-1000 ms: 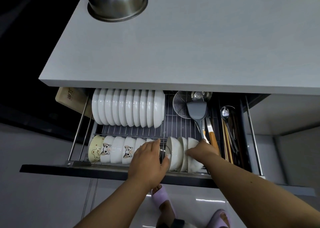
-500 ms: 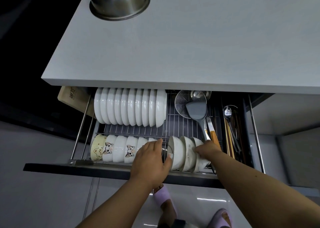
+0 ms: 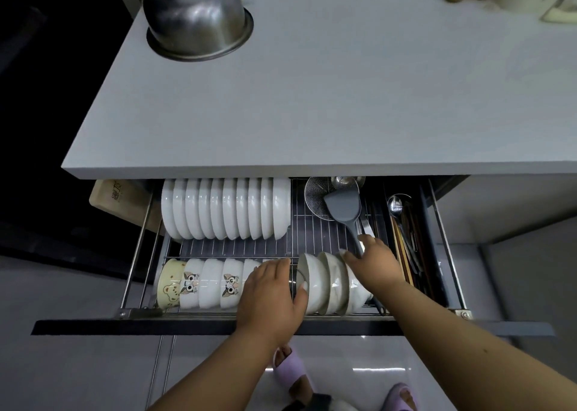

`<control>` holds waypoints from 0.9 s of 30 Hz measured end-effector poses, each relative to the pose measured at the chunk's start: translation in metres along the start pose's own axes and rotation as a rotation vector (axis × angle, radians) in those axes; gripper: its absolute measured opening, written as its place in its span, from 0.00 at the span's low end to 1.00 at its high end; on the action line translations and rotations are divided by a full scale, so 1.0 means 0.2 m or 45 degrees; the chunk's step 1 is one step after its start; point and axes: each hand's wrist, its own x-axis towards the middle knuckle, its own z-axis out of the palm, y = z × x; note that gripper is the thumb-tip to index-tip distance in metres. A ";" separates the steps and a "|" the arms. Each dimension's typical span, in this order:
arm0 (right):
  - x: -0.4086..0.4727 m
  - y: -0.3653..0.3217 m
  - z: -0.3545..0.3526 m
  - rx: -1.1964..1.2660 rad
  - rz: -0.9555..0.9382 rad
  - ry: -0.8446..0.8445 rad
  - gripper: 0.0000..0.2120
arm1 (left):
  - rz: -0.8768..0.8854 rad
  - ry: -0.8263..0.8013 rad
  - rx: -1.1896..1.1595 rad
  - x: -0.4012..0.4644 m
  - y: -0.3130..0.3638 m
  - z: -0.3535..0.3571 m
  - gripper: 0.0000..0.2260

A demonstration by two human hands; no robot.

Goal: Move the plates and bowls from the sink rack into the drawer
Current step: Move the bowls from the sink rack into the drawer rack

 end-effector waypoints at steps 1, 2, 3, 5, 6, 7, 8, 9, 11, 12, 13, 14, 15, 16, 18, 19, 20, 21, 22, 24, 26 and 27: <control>-0.02 -0.01 -0.02 -0.010 -0.043 0.021 0.31 | 0.008 0.021 -0.003 0.02 0.00 0.00 0.33; -0.05 -0.02 -0.03 -0.027 -0.088 0.044 0.30 | 0.016 0.022 0.002 0.04 0.00 -0.01 0.33; -0.07 -0.03 -0.04 -0.054 -0.134 0.070 0.29 | 0.025 0.011 0.014 0.06 0.00 -0.02 0.33; -0.13 -0.04 -0.07 -0.131 -0.223 0.125 0.28 | 0.049 0.001 0.035 0.11 0.00 -0.04 0.35; -0.15 -0.04 -0.08 -0.168 -0.254 0.147 0.27 | 0.061 0.012 0.038 0.13 0.00 -0.04 0.35; -0.17 -0.03 -0.09 -0.202 -0.276 0.171 0.27 | 0.070 0.026 0.038 0.16 0.00 -0.06 0.35; -0.17 -0.03 -0.09 -0.239 -0.296 0.201 0.27 | 0.079 0.040 0.038 0.18 0.00 -0.07 0.35; -0.18 -0.03 -0.10 -0.274 -0.318 0.242 0.26 | 0.090 0.052 0.039 0.21 0.00 -0.07 0.35; -0.16 -0.03 -0.10 -0.329 -0.379 0.364 0.23 | 0.103 0.078 0.051 0.25 0.00 -0.09 0.33; -0.14 -0.04 -0.10 -0.348 -0.415 0.434 0.23 | 0.107 0.105 0.065 0.27 0.00 -0.09 0.32; -0.11 -0.04 -0.11 -0.359 -0.445 0.486 0.23 | 0.115 0.139 0.081 0.29 0.01 -0.09 0.31; -0.09 -0.06 -0.11 -0.367 -0.469 0.524 0.23 | 0.127 0.182 0.090 0.31 0.01 -0.10 0.29; -0.07 -0.07 -0.12 -0.372 -0.488 0.552 0.23 | 0.142 0.222 0.092 0.33 0.00 -0.10 0.28; -0.04 -0.08 -0.12 -0.368 -0.512 0.592 0.23 | 0.159 0.250 0.093 0.35 0.00 -0.11 0.27; 0.00 -0.09 -0.12 -0.345 -0.556 0.699 0.22 | 0.207 0.302 0.093 0.39 0.00 -0.12 0.26; 0.03 -0.10 -0.13 -0.337 -0.572 0.753 0.22 | 0.232 0.329 0.095 0.42 0.00 -0.13 0.26; 0.05 -0.10 -0.13 -0.329 -0.593 0.804 0.23 | 0.251 0.347 0.102 0.44 0.00 -0.14 0.26; 0.08 -0.10 -0.13 -0.316 -0.619 0.851 0.22 | 0.261 0.357 0.112 0.46 0.00 -0.14 0.27; 0.10 -0.11 -0.13 -0.300 -0.652 0.897 0.22 | 0.267 0.368 0.123 0.49 0.00 -0.15 0.27; 0.16 -0.12 -0.14 -0.276 -0.711 0.972 0.22 | 0.274 0.391 0.146 0.54 0.00 -0.16 0.28; 0.21 -0.13 -0.15 -0.258 -0.759 1.025 0.21 | 0.281 0.408 0.167 0.59 0.00 -0.18 0.28; 0.23 -0.14 -0.15 -0.249 -0.791 1.046 0.21 | 0.289 0.420 0.179 0.61 0.00 -0.18 0.29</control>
